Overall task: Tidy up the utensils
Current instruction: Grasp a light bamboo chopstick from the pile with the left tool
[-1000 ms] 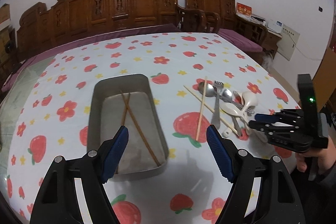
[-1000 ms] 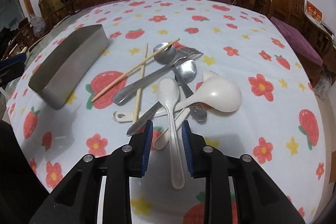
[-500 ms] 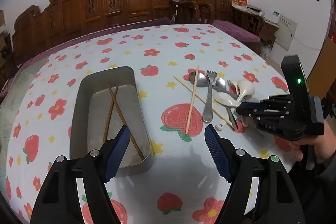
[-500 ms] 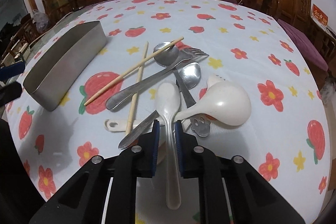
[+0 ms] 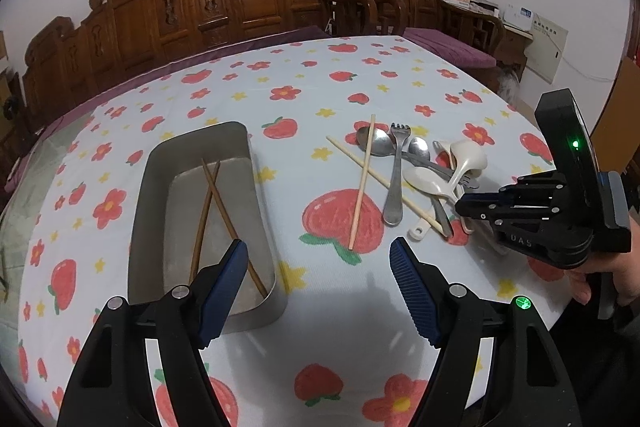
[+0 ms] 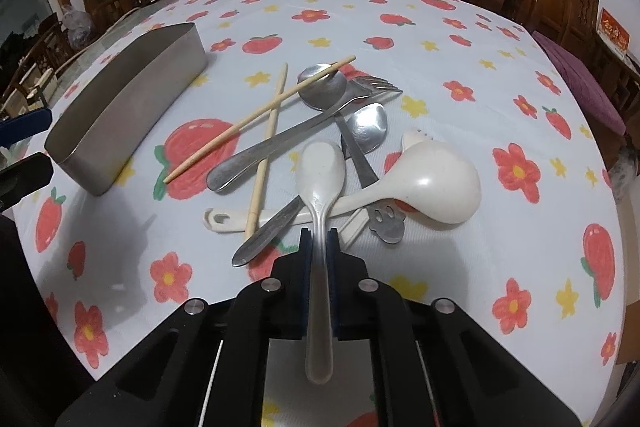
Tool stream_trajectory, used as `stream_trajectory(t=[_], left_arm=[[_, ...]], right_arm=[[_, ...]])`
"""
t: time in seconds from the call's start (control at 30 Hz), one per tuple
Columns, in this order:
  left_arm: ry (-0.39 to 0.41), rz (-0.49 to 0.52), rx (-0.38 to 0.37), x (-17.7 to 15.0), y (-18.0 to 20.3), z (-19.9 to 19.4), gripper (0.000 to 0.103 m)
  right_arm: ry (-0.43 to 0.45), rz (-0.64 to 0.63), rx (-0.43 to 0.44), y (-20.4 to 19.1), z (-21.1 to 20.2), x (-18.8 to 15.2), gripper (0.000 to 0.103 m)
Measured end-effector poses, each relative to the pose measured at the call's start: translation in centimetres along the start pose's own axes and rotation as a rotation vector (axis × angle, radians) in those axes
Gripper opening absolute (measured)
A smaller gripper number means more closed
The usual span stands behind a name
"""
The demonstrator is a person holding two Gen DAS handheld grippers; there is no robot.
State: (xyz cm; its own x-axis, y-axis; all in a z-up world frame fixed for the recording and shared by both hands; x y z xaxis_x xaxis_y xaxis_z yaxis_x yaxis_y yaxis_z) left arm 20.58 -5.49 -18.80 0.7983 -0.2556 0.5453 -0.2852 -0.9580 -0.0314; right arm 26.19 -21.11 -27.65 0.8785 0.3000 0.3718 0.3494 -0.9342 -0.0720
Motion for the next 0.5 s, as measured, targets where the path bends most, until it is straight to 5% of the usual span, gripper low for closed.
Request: stream_trajectory(t=[0.2,0.5], left_arm=[[-0.014,0.020,-0.005,1.0,0.9,0.6,0.069],[-0.089,0.087,-0.024,3.7,3.2,4.5,0.048]], right_arm=[[0.046,0.038,0.042,0.5,-1.2,-0.3,0.008],[0.103,0.098,0.095,2.1,-2.8,-0.7,0.009]])
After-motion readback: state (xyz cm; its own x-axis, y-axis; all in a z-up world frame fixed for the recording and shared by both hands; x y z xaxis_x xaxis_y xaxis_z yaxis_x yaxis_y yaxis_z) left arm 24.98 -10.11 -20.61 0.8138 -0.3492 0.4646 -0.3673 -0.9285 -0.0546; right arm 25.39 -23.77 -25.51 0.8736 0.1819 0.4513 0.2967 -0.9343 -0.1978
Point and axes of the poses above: each gripper's, at about its wrist camera, not at the fingertips, and z roughly the way its jaws point, y to its right, x to its top, the point moved 4 cm from there along z, roughly the way its jaws point, and after that the axes turned 9 degrees about -y, right-handed, at the moved point
